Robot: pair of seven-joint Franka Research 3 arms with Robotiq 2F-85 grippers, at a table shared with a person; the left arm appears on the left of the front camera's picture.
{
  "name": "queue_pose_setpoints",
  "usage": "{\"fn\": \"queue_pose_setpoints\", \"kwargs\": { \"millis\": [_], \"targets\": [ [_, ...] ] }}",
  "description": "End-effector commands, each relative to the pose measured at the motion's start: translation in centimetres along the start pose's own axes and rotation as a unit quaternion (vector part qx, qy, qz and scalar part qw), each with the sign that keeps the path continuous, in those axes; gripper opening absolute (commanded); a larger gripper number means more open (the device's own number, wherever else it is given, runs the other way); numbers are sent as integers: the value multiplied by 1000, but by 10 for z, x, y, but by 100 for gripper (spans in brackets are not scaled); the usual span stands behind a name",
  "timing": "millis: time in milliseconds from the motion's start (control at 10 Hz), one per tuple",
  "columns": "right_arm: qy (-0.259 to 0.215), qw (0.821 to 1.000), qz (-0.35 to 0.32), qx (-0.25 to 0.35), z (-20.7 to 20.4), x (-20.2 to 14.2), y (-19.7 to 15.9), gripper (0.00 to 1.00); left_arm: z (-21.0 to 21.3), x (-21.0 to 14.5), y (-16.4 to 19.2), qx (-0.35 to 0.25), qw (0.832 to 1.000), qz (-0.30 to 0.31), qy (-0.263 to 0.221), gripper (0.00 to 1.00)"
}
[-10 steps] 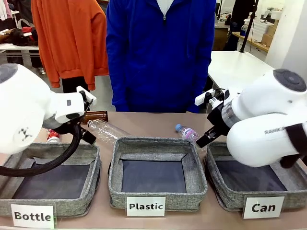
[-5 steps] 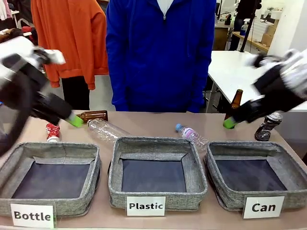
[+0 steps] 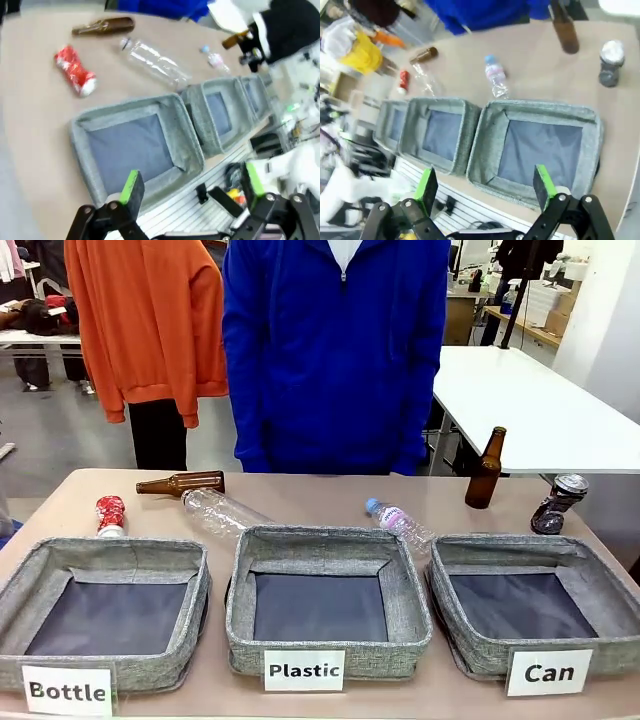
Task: Sort the can waste into the basket.
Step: Pick up the can waste from the table and place it in the right Fabric basket.
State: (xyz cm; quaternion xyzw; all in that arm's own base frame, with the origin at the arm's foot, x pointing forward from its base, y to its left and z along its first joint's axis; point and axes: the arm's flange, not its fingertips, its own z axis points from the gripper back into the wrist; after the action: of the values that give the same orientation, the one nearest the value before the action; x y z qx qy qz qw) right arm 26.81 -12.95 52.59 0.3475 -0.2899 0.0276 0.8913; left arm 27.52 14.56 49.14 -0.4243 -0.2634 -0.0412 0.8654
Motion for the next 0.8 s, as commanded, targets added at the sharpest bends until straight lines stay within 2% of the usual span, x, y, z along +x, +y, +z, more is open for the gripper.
{"fn": "queue_pose_setpoints", "kwargs": {
  "millis": [0, 200, 300, 400, 500, 700],
  "targets": [
    [-43, 990, -82, 111, -4, -33, -66, 100, -14, -28, 60, -39, 995, 75, -51, 100],
    [-71, 979, -141, 130, -8, -45, -101, 100, -10, -39, 96, -61, 987, 110, -102, 100],
    [-74, 977, -154, 130, -14, -48, -106, 100, -8, -36, 100, -54, 986, 117, -104, 100],
    [-83, 977, -158, 118, -20, -47, -107, 100, 19, -34, 98, -36, 989, 115, -83, 100],
    [-74, 977, -159, 123, 9, -44, -117, 100, 19, -34, 98, -36, 989, 115, -83, 100],
    [-74, 977, -159, 123, 9, -44, -117, 100, 19, -34, 98, -36, 989, 115, -83, 100]
  ]
}}
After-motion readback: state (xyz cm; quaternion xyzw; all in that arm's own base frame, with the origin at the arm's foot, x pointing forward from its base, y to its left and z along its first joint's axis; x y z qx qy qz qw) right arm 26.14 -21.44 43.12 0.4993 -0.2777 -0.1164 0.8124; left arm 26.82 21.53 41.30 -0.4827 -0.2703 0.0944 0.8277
